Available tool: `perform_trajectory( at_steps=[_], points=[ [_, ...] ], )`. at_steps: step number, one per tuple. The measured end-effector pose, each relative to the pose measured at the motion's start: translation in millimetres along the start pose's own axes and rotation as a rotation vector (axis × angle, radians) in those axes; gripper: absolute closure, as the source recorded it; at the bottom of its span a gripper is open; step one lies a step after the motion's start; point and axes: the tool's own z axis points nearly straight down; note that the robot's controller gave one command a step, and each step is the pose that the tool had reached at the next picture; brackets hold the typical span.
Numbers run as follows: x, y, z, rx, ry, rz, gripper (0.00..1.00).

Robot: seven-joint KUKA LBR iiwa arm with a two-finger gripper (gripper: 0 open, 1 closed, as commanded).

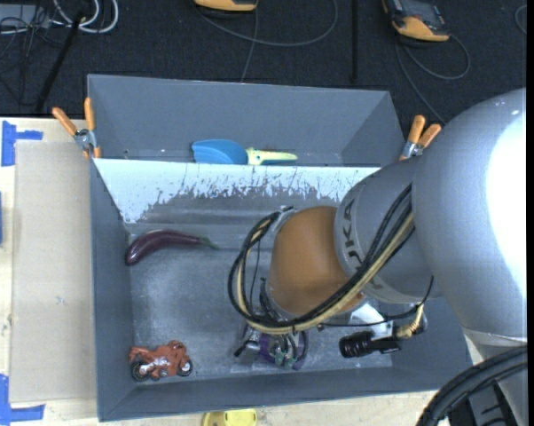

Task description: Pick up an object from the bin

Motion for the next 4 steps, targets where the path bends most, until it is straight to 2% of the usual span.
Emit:
perform_trajectory(
  at_steps=[2, 3, 4],
  points=[
    [1.3, -1, -4, 0.002, 0.004, 0.0, 1.0],
    [2.7, -1, -26, 0.004, 0.006, 0.0, 1.0],
    [0.0, 0, -40, -0.002, -0.005, 0.001, 1.0]
  ],
)
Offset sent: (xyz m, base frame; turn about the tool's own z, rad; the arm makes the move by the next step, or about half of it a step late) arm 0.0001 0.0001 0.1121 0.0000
